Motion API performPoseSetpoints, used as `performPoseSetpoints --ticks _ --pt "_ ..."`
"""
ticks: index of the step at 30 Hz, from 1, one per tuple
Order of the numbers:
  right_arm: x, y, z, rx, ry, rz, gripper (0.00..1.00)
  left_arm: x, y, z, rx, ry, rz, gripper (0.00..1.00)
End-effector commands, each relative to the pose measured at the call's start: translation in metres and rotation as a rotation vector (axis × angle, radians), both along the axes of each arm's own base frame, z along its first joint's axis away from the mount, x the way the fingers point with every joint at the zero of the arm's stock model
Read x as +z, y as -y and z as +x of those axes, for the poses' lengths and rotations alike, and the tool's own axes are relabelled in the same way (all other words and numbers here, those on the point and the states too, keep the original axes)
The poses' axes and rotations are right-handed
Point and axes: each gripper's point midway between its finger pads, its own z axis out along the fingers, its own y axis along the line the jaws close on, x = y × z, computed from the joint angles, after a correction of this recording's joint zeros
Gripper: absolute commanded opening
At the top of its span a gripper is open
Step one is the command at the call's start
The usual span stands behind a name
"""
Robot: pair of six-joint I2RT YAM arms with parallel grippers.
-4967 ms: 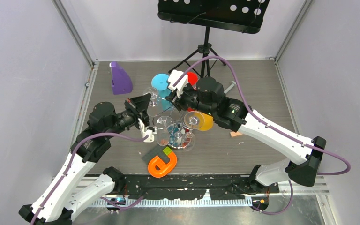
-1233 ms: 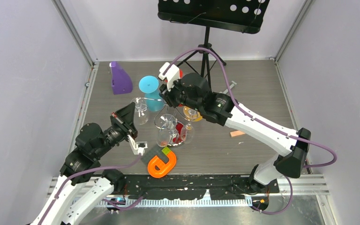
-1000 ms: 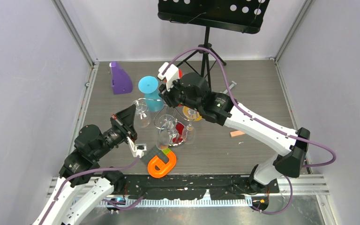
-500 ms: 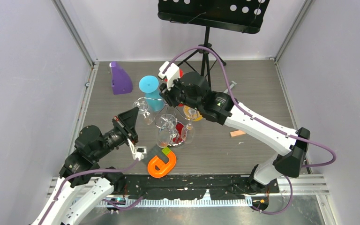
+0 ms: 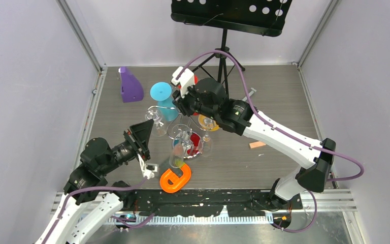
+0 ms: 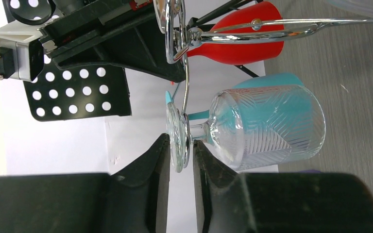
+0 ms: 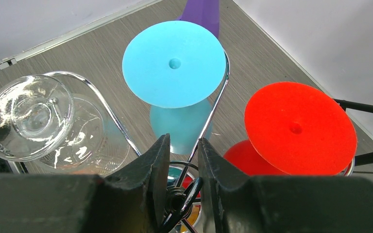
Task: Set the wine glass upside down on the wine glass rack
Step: Turn the wine glass upside down at the wine rack.
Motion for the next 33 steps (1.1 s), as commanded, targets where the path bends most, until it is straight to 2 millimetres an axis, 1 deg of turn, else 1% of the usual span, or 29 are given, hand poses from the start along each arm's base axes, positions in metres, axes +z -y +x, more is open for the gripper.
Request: performPoseSetpoints --ticks 1,4,5,7,9,10,12,13,16,21,23,25,28,33 --pt "-0.039 0.007 -0.006 0.009 -0.09 -0.122 0.06 0.005 0.006 -0.009 -0.048 -0.003 -0.042 0.26" --pt "-0.038 0.006 -0.007 0.008 -0.093 -0.122 0.05 0.004 0.003 -0.01 -0.039 -0.016 -0.055 0.34" --pt "-0.037 0.006 -0.007 0.008 -0.094 -0.121 0.05 0.002 0.003 -0.011 -0.039 -0.022 -0.059 0.38" --pt "-0.037 0.006 -0.007 0.008 -0.095 -0.122 0.05 0.0 0.001 -0.012 -0.034 -0.027 -0.065 0.49" --pt "-0.036 0.006 -0.006 0.006 -0.094 -0.122 0.05 -0.001 0.0 -0.013 -0.031 -0.034 -0.078 0.62" --pt "-0.036 0.006 -0.006 0.005 -0.094 -0.122 0.05 -0.001 -0.001 -0.014 -0.028 -0.04 -0.089 0.7" --pt "-0.036 0.006 -0.006 0.005 -0.093 -0.123 0.05 -0.001 -0.003 -0.017 -0.027 -0.057 -0.115 0.95" --pt "-0.036 0.006 -0.006 0.004 -0.093 -0.124 0.05 -0.002 -0.004 -0.019 -0.026 -0.066 -0.129 0.99" --pt "-0.035 0.007 -0.006 0.001 -0.092 -0.125 0.06 -0.004 -0.006 -0.025 -0.027 -0.107 -0.195 1.0" --pt "-0.032 0.007 -0.005 -0.006 -0.092 -0.121 0.07 0.003 -0.016 -0.039 -0.023 -0.167 -0.389 1.0" --pt "-0.031 0.008 -0.005 -0.009 -0.091 -0.121 0.12 0.004 -0.02 -0.043 -0.019 -0.23 -0.494 1.0" --pt "-0.029 0.007 -0.004 -0.011 -0.091 -0.122 0.17 0.002 -0.026 -0.043 0.013 -0.288 -0.579 1.0" --pt "-0.026 0.008 -0.005 -0.012 -0.09 -0.121 0.23 -0.011 -0.031 -0.04 0.071 -0.404 -0.669 1.0" --pt "-0.018 0.01 -0.006 -0.014 -0.083 -0.103 0.33 -0.014 -0.046 -0.036 0.177 -0.624 -0.982 1.0"
